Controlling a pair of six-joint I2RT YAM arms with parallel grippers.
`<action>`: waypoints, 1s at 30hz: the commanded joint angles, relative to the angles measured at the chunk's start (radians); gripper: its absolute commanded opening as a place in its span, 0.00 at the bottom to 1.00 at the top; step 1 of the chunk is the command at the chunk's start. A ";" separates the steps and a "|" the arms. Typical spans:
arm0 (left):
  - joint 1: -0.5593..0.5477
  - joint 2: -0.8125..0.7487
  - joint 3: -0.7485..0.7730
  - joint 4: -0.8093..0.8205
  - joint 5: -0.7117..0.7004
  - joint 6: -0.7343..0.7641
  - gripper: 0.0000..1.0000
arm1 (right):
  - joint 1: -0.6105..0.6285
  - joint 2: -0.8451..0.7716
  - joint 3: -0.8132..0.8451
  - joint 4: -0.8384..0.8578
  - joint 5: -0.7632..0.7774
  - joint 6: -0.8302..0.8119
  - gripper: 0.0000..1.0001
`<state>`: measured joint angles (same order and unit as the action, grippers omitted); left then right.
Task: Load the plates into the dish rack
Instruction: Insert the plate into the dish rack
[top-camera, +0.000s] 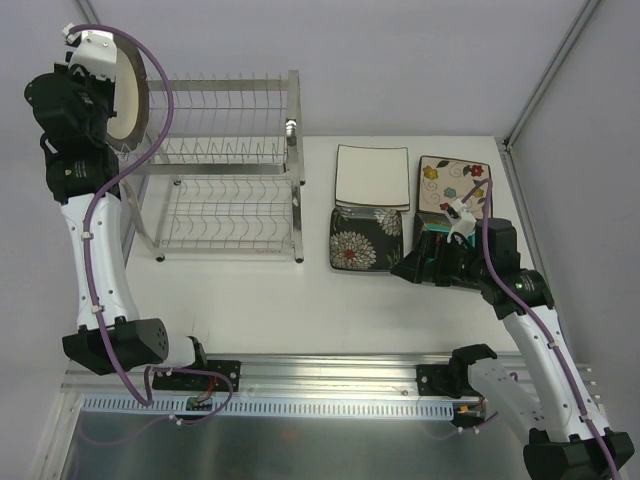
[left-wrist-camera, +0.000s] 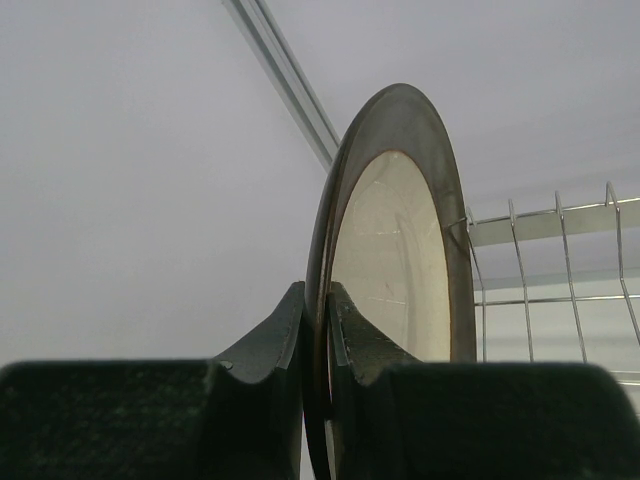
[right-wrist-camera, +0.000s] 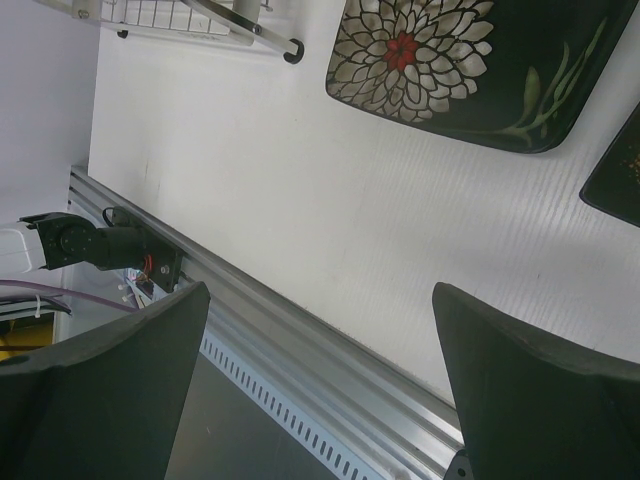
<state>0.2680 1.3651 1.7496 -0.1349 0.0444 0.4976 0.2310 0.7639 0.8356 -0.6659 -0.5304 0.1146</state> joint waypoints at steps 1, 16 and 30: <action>0.002 -0.072 0.005 0.153 0.003 0.029 0.06 | 0.007 -0.017 -0.003 0.038 -0.017 -0.012 1.00; 0.002 -0.090 -0.028 0.153 -0.003 -0.014 0.15 | 0.011 -0.029 -0.007 0.034 -0.014 -0.012 0.99; 0.002 -0.146 -0.009 0.141 -0.018 -0.188 0.68 | 0.016 -0.026 0.017 0.017 0.013 -0.033 1.00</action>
<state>0.2695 1.2762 1.7226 -0.0368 0.0395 0.4053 0.2363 0.7452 0.8352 -0.6659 -0.5270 0.1104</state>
